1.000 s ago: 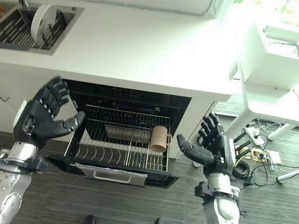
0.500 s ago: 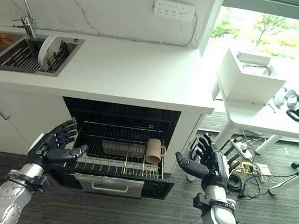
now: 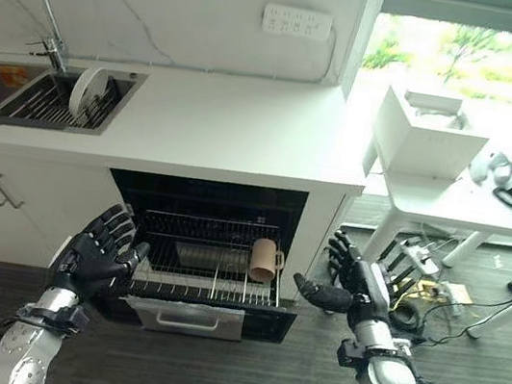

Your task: Place the dishes in the dishwasher.

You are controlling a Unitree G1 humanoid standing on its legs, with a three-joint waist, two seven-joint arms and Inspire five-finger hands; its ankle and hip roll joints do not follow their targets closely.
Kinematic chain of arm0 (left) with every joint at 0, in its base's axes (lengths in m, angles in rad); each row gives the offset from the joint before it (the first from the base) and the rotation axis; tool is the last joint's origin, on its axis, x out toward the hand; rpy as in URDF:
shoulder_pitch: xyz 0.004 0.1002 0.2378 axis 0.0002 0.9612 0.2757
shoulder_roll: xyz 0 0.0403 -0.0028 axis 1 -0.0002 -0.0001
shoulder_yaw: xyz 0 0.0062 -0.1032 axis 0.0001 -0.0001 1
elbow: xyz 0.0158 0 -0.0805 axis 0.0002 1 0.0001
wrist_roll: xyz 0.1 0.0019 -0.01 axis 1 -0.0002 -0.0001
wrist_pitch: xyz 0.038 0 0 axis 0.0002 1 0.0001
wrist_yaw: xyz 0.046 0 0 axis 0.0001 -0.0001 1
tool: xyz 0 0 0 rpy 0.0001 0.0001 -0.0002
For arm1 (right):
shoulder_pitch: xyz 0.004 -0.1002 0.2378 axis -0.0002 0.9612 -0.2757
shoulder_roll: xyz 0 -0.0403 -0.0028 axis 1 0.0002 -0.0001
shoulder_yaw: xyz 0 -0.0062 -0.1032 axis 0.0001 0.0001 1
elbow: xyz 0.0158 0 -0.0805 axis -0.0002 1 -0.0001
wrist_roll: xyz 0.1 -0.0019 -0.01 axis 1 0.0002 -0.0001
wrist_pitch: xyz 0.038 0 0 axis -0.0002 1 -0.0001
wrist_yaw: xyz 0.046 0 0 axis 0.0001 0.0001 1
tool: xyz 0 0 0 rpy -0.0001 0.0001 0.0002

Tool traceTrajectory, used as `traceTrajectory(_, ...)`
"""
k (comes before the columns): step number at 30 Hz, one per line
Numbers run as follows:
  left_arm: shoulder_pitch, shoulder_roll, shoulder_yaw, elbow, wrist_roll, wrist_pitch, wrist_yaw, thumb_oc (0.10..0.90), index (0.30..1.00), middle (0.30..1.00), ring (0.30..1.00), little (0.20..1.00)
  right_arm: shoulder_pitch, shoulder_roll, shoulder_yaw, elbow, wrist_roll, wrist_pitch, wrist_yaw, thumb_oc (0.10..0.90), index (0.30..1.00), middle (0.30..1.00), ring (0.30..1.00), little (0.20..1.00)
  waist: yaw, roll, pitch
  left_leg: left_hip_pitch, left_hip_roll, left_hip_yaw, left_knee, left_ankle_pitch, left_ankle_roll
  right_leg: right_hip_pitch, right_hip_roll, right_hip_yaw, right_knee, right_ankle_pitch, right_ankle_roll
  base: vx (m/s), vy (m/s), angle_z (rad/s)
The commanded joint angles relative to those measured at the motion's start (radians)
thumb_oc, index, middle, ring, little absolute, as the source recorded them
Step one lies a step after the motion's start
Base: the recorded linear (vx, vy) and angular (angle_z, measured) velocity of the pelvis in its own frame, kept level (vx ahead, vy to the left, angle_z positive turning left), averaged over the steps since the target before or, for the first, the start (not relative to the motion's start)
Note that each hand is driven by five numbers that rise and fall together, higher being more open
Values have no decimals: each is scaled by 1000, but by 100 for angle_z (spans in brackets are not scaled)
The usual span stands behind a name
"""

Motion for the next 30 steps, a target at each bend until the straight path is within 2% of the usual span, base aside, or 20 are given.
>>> traceTrajectory(1, -46, 66, 89, -172, -28, -181, -20, 800, 900, 900, 900, 900, -67, -52, -77, -157, -20, -104, 23, 800, 900, 900, 900, 900, 3, -13, 1, -29, 57, -65, -38, 52, -34, 135, 90, -14, -71, -79, -24, 89, 451, 2)
traceTrajectory(3, -55, 76, 94, -208, -42, -207, -31, 800, 900, 900, 900, 900, -51, -83, -84, -162, -78, -107, 3, 800, 900, 900, 900, 900, 1, -14, -7, -33, 72, -70, -38, 41, -47, 136, 52, -20, -71, -78, 7, 123, 504, -10)
traceTrajectory(5, -85, 84, 99, -214, -22, -210, -46, 800, 900, 900, 900, 900, -32, -91, -109, -178, -33, -94, -18, 800, 900, 900, 900, 900, -10, -20, -18, -25, 66, -38, -38, 29, -49, 140, 16, -35, -71, -67, 41, 123, 440, -4)
traceTrajectory(6, -108, 92, 94, -211, 2, -216, -50, 800, 900, 900, 900, 900, -26, -83, -121, -182, -23, -86, -36, 800, 900, 900, 900, 900, -13, -27, -21, -19, 44, -36, -38, 15, -43, 140, -8, -37, -71, -52, 62, 164, 542, 18)
traceTrajectory(7, -132, 110, 98, -227, 12, -214, -59, 800, 900, 900, 900, 900, -15, -69, -140, -195, -26, -83, -64, 800, 900, 900, 900, 900, -17, -43, -17, -11, 0, -36, -38, -4, -25, 139, -52, -37, -71, -16, 88, 213, 675, 55)
traceTrajectory(8, -139, 117, 118, -259, 10, -200, -69, 800, 900, 900, 900, 900, 2, -37, -151, -212, -38, -89, -81, 800, 900, 900, 900, 900, -14, -57, -13, -4, -48, -29, -38, -29, 1, 141, -101, -52, -71, 77, 87, 176, 564, 54)
traceTrajectory(9, -139, 120, 122, -266, 12, -198, -70, 800, 900, 900, 900, 900, 3, -31, -151, -215, -41, -90, -82, 800, 900, 900, 900, 900, -13, -59, -12, -2, -56, -28, -38, -33, 7, 141, -110, -59, -71, 100, 86, 143, 453, 34)
traceTrajectory(10, -141, 128, 129, -285, 19, -190, -65, 800, 900, 900, 900, 900, 2, -18, -146, -227, -51, -87, -87, 800, 900, 900, 900, 900, -6, -60, -8, 4, -71, -26, -38, -43, 20, 145, -128, -88, -71, 158, 82, 89, 335, -2)
traceTrajectory(12, -143, 140, 137, -312, 34, -170, -56, 800, 900, 900, 900, 900, -14, 5, -126, -234, -66, -78, -88, 800, 900, 900, 900, 900, 9, -54, -1, 10, -87, -25, -38, -52, 43, 165, -132, -134, -71, 188, 74, 87, 371, -23)
traceTrajectory(13, -141, 150, 141, -320, 59, -177, -36, 800, 900, 900, 900, 900, -43, 19, -100, -229, -83, -67, -89, 800, 900, 900, 900, 900, 25, -42, 1, 13, -89, -13, -38, -52, 60, 189, -93, -187, -71, 189, 68, 95, 397, -42)
traceTrajectory(14, -143, 165, 138, -323, 38, -172, -26, 800, 900, 900, 900, 900, -62, 10, -85, -227, -86, -48, -107, 800, 900, 900, 900, 900, 30, -38, 8, 17, -102, -11, -38, -57, 80, 197, 10, -201, -71, 99, 46, 115, 417, -72)
traceTrajectory(15, -145, 162, 130, -324, 33, -170, -33, 800, 900, 900, 900, 900, -66, 5, -85, -231, -74, -50, -125, 800, 900, 900, 900, 900, 24, -43, 6, 15, -129, -13, -38, -60, 93, 187, 86, -188, -71, 49, 24, 103, 270, -60)
traceTrajectory(16, -146, 160, 123, -324, 40, -173, -34, 800, 900, 900, 900, 900, -68, 1, -87, -231, -76, -57, -136, 800, 900, 900, 900, 900, 22, -47, 5, 16, -144, -12, -38, -62, 97, 178, 118, -184, -71, 20, 6, 86, 137, -33)
traceTrajectory(17, -142, 154, 113, -329, 50, -177, -29, 800, 900, 900, 900, 900, -70, -7, -88, -230, -81, -87, -144, 800, 900, 900, 900, 900, 21, -52, 4, 18, -166, -11, -38, -62, 97, 159, 156, -170, -71, -46, -27, 56, 50, 18)
traceTrajectory(18, -141, 153, 112, -330, 50, -178, -28, 800, 900, 900, 900, 900, -69, -8, -89, -229, -84, -96, -145, 800, 900, 900, 900, 900, 22, -52, 3, 18, -167, -10, -38, -63, 96, 157, 158, -168, -71, -53, -31, 98, 9, 9)
traceTrajectory(19, -148, 145, 98, -331, 43, -172, -18, 800, 900, 900, 900, 900, -72, -14, -88, -240, -93, -135, -168, 800, 900, 900, 900, 900, 10, -52, -4, 20, -187, -14, -38, -66, 103, 135, 177, -125, -71, -55, -40, 82, -19, 3)
traceTrajectory(21, -158, 130, 86, -329, 66, -176, -17, 800, 900, 900, 900, 900, -82, -8, -84, -238, -80, -147, -195, 800, 900, 900, 900, 900, 6, -44, -12, 23, -192, -17, -38, -69, 104, 132, 188, -103, -71, -67, -48, 107, -72, 9)
traceTrajectory(25, -150, 118, 72, -336, 33, -151, -21, 800, 900, 900, 900, 900, -77, 7, -66, -241, -55, -151, -199, 800, 900, 900, 900, 900, -1, -29, -40, 48, -199, -10, -38, -86, 101, 135, 196, -77, -71, -82, -58, 140, -108, 5)
traceTrajectory(29, -149, 114, 75, -331, 9, -164, -27, 800, 900, 900, 900, 900, -89, 6, -61, -251, -45, -149, -208, 800, 900, 900, 900, 900, 0, -22, -35, 72, -199, 1, -38, -76, 91, 149, 200, -79, -71, -87, -72, 116, -106, 6)
traceTrajectory(30, -148, 111, 74, -336, -8, -172, -31, 800, 900, 900, 900, 900, -94, 5, -62, -251, -38, -145, -210, 800, 900, 900, 900, 900, -1, -26, -27, 91, -207, 27, -38, -62, 85, 154, 193, -84, -71, -87, -80, 106, -108, -10)
